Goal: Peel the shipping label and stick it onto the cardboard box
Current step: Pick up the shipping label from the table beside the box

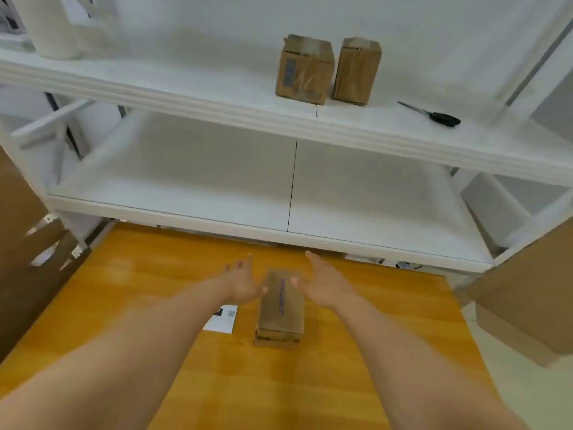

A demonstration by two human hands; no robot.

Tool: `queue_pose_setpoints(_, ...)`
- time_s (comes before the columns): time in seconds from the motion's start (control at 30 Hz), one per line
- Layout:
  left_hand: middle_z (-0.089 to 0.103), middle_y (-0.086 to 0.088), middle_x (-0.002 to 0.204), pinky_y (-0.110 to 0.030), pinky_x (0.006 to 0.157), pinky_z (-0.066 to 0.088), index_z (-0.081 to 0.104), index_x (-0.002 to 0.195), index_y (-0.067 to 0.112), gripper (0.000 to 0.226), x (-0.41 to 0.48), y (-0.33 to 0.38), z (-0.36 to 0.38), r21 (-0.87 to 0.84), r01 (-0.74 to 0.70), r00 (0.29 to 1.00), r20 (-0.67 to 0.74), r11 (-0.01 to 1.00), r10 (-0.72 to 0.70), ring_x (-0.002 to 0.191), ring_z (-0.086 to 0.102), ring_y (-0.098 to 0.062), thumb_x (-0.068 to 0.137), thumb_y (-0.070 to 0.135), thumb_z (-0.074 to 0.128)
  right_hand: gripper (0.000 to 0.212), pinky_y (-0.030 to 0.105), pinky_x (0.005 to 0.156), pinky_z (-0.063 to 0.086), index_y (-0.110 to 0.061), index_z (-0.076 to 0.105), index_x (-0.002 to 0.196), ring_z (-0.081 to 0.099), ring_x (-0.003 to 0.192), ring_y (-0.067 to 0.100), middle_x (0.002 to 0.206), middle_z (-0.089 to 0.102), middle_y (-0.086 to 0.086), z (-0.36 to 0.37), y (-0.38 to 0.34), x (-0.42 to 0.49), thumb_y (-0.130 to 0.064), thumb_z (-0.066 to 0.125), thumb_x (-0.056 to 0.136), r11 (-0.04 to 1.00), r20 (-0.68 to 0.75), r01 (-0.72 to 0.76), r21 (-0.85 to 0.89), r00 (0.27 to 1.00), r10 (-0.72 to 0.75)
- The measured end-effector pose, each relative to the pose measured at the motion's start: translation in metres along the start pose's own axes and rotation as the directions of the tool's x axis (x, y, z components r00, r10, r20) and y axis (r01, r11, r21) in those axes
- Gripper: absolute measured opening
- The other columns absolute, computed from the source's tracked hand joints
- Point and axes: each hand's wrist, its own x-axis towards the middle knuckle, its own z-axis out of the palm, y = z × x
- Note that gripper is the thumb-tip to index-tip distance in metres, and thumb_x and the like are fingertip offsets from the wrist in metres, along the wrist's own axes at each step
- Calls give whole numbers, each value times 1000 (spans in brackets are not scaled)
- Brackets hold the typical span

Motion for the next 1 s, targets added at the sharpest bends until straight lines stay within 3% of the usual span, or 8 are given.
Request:
queue_pose_setpoints(0.27,28,-17,160,-47,112,37,6,158,19,76,22,-23,43,-239,148,974,202,960,-100,141,35,-36,97,27,51,73,36,109,37,-21,16,157,42,139,26,156,39,4,41,18,2,-34,56,97,965,144,-188,184,976,163)
queue_pose_setpoints(0.4,53,-3,116,-28,77,46,23,153,13,64,28,-25,61,-320,150,969,238,936,-74,97,53,-15,98,22,54,67,32,108,37,-18,21,155,46,136,25,152,45,5,58,26,5,-24,56,98,967,174,-198,160,970,170)
queue_pose_setpoints(0.47,51,3,99,-29,81,47,31,150,13,61,34,-27,68,-358,147,974,215,922,-72,92,49,-15,95,26,57,68,33,108,40,-18,23,155,48,134,24,151,46,4,69,31,8,-25,58,97,962,168,-205,181,970,175)
queue_pose_setpoints(0.6,56,-5,112,-31,85,44,54,127,15,33,40,-28,72,-410,118,987,149,905,-61,99,51,-20,96,27,57,63,34,103,46,-20,31,152,55,127,23,143,55,3,83,37,13,-22,60,96,949,116,-204,239,977,181)
queue_pose_setpoints(0.73,63,-6,114,-30,78,49,60,127,8,34,42,-31,78,-471,148,983,164,869,-79,102,57,-22,97,23,57,64,34,101,46,-18,28,153,55,126,24,143,55,5,89,42,13,-15,59,96,955,84,-205,213,978,191)
queue_pose_setpoints(0.8,65,-8,119,-29,74,47,61,128,9,34,47,-36,78,-545,207,978,139,813,-156,108,59,-24,98,24,56,68,34,102,46,-18,23,154,55,127,25,144,54,6,91,45,15,-17,59,96,955,94,-223,197,974,208)
queue_pose_setpoints(0.9,59,-16,135,-35,89,47,58,130,6,35,66,-55,77,-528,295,936,-9,796,-353,120,55,-35,97,17,54,69,34,101,48,-21,22,154,56,125,25,143,55,6,93,44,19,-17,59,96,952,106,-234,199,970,217)
queue_pose_setpoints(1.0,59,-17,133,-37,84,49,51,128,6,36,82,-76,80,-429,374,885,-102,822,-455,118,58,-37,95,19,56,65,42,100,49,-20,26,151,55,123,27,143,51,7,93,37,24,-20,58,94,985,-62,-162,61,984,165)
